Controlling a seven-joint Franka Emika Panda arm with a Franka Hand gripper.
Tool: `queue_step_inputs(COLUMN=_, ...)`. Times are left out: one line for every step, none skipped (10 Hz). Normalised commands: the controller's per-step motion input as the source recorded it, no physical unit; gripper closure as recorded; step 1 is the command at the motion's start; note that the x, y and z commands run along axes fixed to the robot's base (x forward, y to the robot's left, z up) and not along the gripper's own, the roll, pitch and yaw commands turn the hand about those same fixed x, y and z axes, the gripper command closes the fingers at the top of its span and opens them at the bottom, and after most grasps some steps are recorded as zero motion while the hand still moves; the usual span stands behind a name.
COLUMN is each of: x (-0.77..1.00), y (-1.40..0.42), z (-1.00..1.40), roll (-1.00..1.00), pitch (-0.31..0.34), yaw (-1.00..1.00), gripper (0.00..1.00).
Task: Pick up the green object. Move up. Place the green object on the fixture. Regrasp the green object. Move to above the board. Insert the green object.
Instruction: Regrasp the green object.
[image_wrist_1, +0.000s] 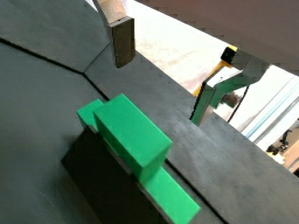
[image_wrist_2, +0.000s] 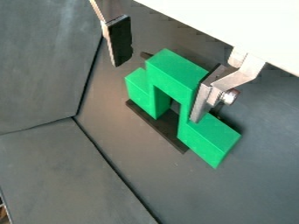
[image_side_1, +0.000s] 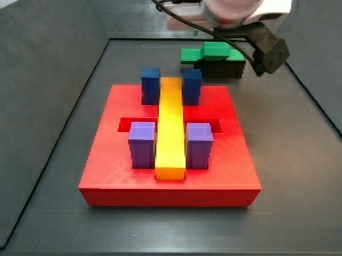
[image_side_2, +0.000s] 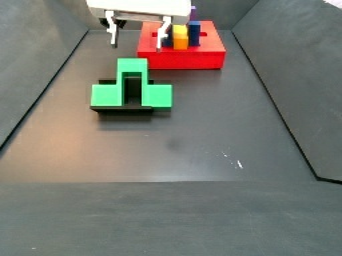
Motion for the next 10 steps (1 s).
queue_step_inputs(x=0.54, y=0.00, z=0.00, roll=0.00, pitch=0.006, yaw=0.50, gripper=0.00)
queue_step_inputs(x=0.41, y=0.00, z=0.00, roll=-0.09, pitch=0.000, yaw=0.41, gripper=0.00)
queue_step_inputs(x=0.00, y=-0.06, z=-0.20, roll=-0.12, pitch=0.000, yaw=0.20, gripper=0.00)
queue_step_inputs(x=0.00, y=-0.07, z=-0.06, roll=-0.12, pitch=0.000, yaw=0.01, gripper=0.00)
queue_step_inputs(x=0.00, y=-0.08, z=-0.07, roll=-0.06, pitch=0.000, yaw=0.00, gripper=0.00)
queue_step_inputs(x=0.00, y=-0.11, z=-0.10, roll=-0.03, pitch=0.000, yaw=0.00, gripper=0.00)
queue_step_inputs(x=0.00, y=-0.11, z=-0.19, roll=-0.11, pitch=-0.006, yaw=0.00, gripper=0.00)
queue_step_inputs(x=0.00, y=-0.08, z=-0.24, roll=-0.12, pitch=-0.026, yaw=0.00, gripper=0.00)
queue_step_inputs(x=-0.01, y=-0.11, z=-0.27, roll=-0.07, pitch=-0.014, yaw=0.00, gripper=0.00)
queue_step_inputs(x=-0.02, y=-0.12, z=-0.27, roll=0.00, pitch=0.000, yaw=0.00, gripper=0.00)
